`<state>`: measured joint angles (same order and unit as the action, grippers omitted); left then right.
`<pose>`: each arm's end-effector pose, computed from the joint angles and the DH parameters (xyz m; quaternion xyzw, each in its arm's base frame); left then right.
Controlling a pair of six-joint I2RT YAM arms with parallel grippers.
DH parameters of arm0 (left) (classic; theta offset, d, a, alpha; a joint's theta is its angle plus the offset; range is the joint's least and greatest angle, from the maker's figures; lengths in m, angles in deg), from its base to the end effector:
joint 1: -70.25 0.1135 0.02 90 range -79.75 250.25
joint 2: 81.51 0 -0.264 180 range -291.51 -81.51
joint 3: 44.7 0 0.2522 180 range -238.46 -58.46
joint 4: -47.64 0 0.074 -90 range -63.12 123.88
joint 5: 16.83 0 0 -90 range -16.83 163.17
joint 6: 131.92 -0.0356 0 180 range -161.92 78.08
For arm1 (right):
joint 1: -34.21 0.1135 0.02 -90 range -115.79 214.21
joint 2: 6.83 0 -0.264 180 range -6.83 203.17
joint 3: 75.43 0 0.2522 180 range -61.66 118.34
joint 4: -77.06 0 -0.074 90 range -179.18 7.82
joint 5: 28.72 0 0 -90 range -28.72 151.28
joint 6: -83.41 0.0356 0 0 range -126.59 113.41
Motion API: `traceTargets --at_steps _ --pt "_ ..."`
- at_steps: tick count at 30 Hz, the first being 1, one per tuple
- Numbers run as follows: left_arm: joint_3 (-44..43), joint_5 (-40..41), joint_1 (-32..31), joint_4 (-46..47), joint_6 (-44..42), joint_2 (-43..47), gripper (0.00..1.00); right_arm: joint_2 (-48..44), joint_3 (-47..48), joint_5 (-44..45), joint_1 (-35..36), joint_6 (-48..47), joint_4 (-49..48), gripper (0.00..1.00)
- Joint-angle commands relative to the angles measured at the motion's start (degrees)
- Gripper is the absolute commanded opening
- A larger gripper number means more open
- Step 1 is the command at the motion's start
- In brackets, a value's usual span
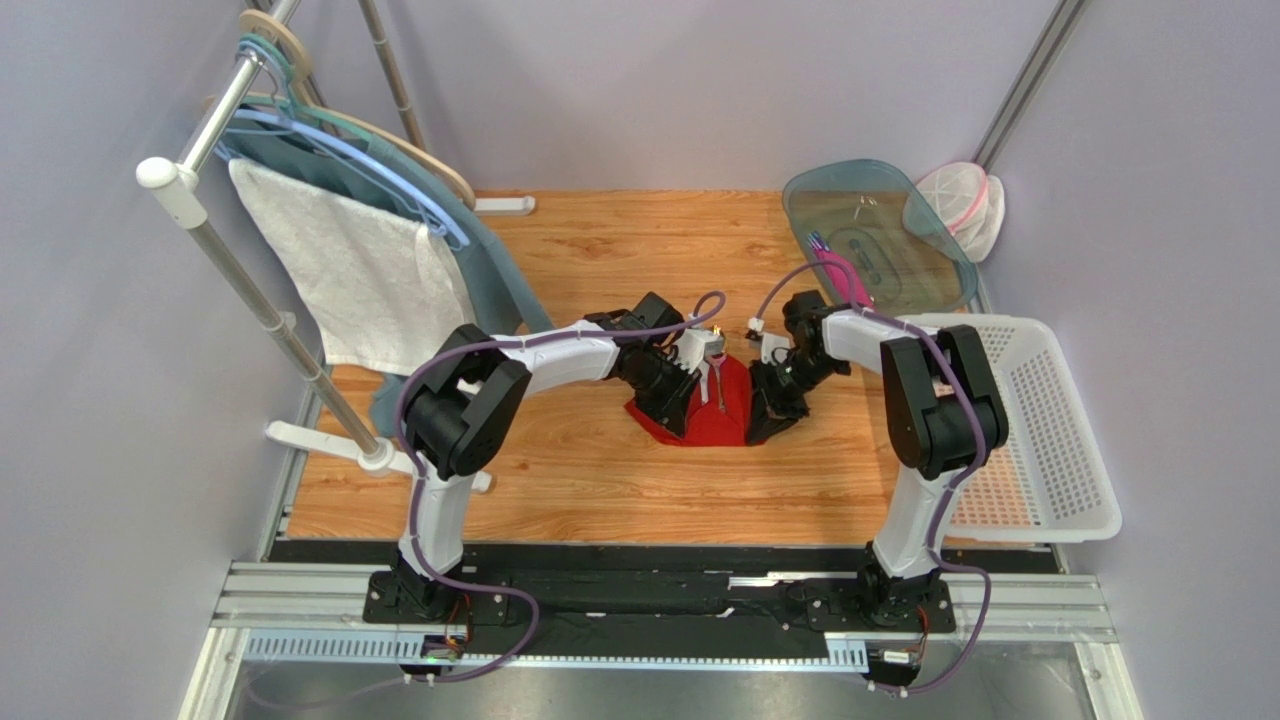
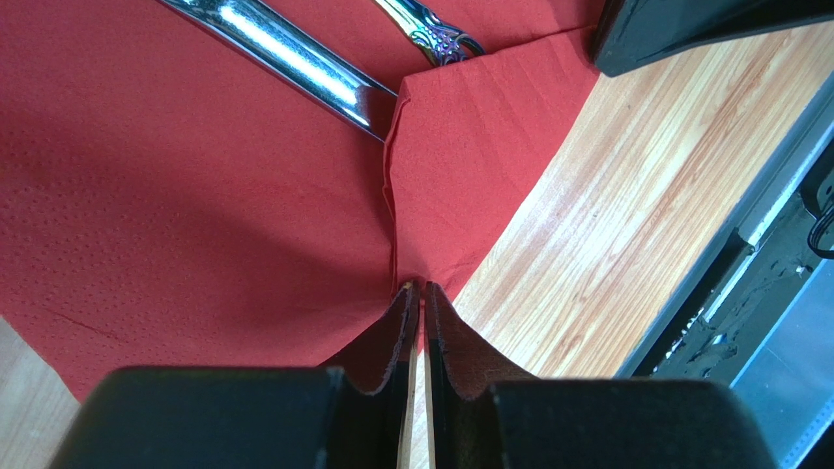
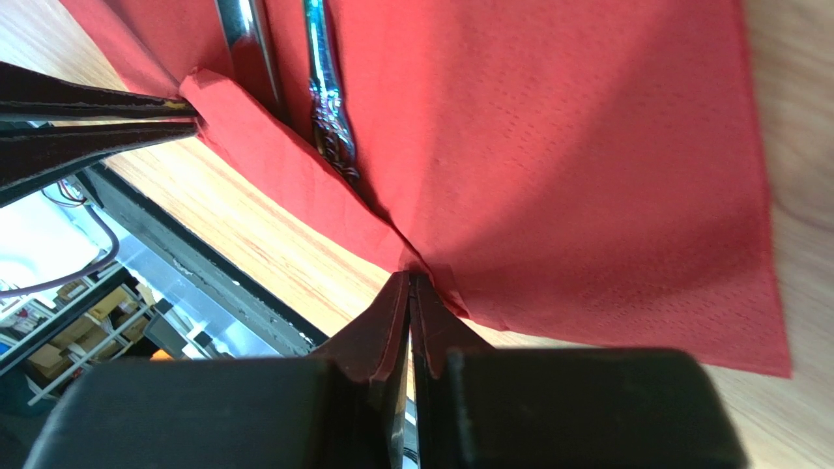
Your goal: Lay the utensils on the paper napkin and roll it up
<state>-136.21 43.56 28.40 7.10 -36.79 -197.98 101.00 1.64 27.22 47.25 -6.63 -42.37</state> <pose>0.2936 -0.2865 0.1479 0.3491 0.8796 -0.3108 0.0886 0.3025 0.0905 0.1324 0.1055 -0.9503 -0.2897 0.0442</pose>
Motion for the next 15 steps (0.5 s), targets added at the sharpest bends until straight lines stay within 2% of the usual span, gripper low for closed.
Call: traceTargets --at_steps 1,8,15 --pt "-0.12 1.83 0.62 -0.99 0.15 -1.4 0.14 -0.43 -0.82 2.77 -1.26 -2.78 0.13 0.07" --pt "-0.2 0.34 0.71 -0.64 0.59 -1.22 0.14 -1.22 -1.44 3.57 -3.02 -3.83 0.92 0.07" --pt "-0.03 -1.24 0.62 1.21 1.11 -0.08 0.15 -5.96 2.43 -2.58 -2.05 -1.73 0.3 0.11"
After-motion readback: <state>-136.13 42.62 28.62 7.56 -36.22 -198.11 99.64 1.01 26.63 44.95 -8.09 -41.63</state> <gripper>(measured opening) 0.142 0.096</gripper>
